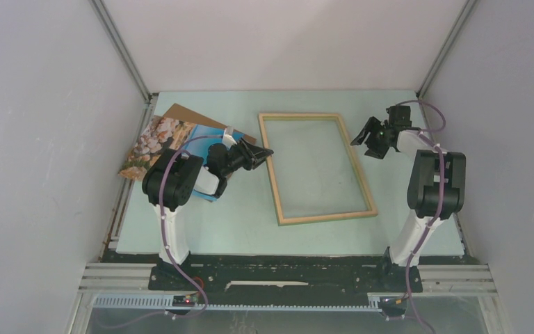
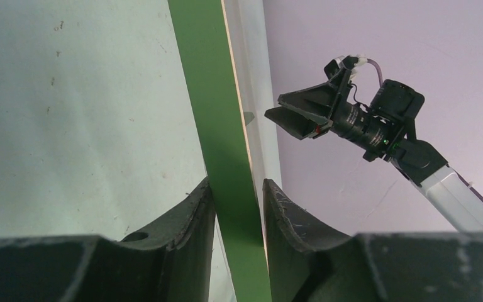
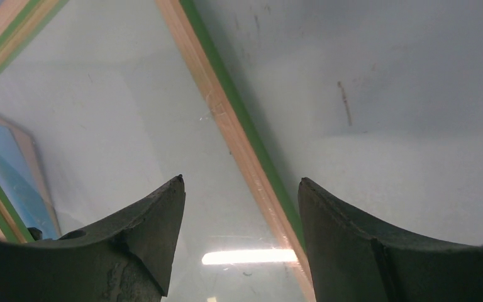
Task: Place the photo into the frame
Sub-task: Place the photo frame at the center of the board.
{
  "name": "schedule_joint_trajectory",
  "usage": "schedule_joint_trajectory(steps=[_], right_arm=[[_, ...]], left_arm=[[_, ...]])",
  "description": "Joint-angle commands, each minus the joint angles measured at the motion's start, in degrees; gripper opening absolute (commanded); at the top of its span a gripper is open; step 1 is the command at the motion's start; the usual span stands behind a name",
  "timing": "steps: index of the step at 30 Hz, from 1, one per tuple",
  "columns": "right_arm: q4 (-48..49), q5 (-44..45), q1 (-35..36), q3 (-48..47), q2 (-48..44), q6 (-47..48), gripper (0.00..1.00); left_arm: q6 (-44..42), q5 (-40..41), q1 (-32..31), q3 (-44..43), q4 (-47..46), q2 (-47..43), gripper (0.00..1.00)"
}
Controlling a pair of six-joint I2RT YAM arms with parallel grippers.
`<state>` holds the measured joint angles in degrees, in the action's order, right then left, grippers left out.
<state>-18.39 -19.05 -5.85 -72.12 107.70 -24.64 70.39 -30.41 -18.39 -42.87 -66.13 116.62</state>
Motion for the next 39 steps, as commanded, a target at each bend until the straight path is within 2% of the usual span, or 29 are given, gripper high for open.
schedule_joint_trajectory(steps=[1,6,15,21,26,28,31,36,39], right_arm=[[2.4,-2.4,-1.7,0.4,-0.2,1.7,0.74],[2.5,-1.3,-2.9,0.4,1.4,1.2,0.74],[1.5,-0.2,-4.4,0.4,4.9,-1.0,0.73],[2.0,-3.6,-4.3,0.4,6.5,-2.0,0.71],[2.9,-7.6,-4.4,0.4,7.7,-3.0,0.68],[2.4,-7.1,-4.1,0.4,7.2,-2.6,0.68],[1.0,-3.1,-3.6,0.4,5.0,-1.4,0.69],[-2.0,3.4,-3.4,0.4,1.2,0.5,0.72],[-3.1,4.4,-3.4,0.3,-0.5,1.6,0.72]], left_arm=[[-2.4,-1.4,0.6,-0.9,-2.4,-2.6,0.37],[-2.0,-3.4,0.6,-1.2,-4.1,-2.3,0.39],[-2.3,-2.2,0.7,-0.5,-2.9,-3.2,0.43],[-3.8,0.4,1.2,-3.2,13.1,-4.7,0.5],[-4.9,1.6,1.2,-4.6,19.6,-5.4,0.55],[-6.1,2.9,1.2,-4.4,23.6,-6.9,0.6],[-11.5,6.5,1.3,-5.5,34.7,-10.2,0.67],[-21.6,13.8,1.2,-10.6,56.6,-15.9,0.89],[-24.3,15.3,1.1,-11.4,61.8,-18.3,0.93]])
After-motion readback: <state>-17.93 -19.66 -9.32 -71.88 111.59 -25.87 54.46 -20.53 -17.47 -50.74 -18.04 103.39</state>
